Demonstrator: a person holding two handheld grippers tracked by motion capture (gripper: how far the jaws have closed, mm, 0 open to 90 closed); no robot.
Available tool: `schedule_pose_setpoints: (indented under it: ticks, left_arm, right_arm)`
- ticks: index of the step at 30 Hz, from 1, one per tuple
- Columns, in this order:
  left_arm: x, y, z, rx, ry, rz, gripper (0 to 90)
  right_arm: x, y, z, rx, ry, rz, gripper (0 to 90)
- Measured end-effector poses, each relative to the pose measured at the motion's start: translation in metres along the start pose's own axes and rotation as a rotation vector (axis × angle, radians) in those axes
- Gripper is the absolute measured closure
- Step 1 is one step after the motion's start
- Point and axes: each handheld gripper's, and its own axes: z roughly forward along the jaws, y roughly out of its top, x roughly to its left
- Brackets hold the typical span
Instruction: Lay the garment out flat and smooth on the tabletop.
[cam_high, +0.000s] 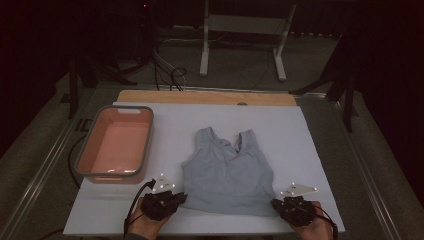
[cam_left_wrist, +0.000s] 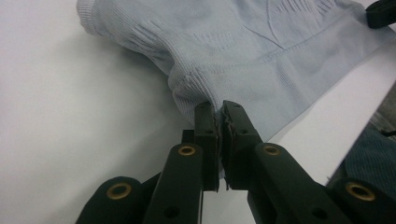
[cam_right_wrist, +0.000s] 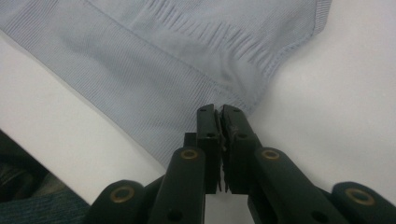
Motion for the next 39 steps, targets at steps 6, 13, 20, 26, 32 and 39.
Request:
schedule_pose_setpoints:
  ticks: [6,13,20,26,32,39]
  left_arm:
    - [-0.001,-0.002,-0.001,0.003,-0.004,-0.001,86.3]
    - [0.002,0.008,-0.005,-0.082,0.003,0.002,55.1]
    - [0.007,0.019,-0.002,-0.128,0.017,-0.02,30.7]
    - [0.014,0.027,0.002,-0.158,0.026,-0.015,16.0]
    - [0.02,0.032,0.008,-0.181,0.034,-0.006,13.8]
    - [0.018,0.032,0.014,-0.181,0.023,0.003,6.7]
  right_arm:
    - [0.001,-0.001,-0.001,0.001,0.0,-0.003,86.8]
    - [-0.007,0.009,0.0,-0.087,-0.022,0.021,47.0]
    - [-0.016,0.025,0.002,-0.144,-0.041,0.047,33.3]
    - [-0.027,0.046,0.011,-0.177,-0.045,0.073,27.8]
    - [-0.034,0.063,0.018,-0.197,-0.056,0.089,27.3]
    - [-0.043,0.076,0.032,-0.21,-0.063,0.123,27.5]
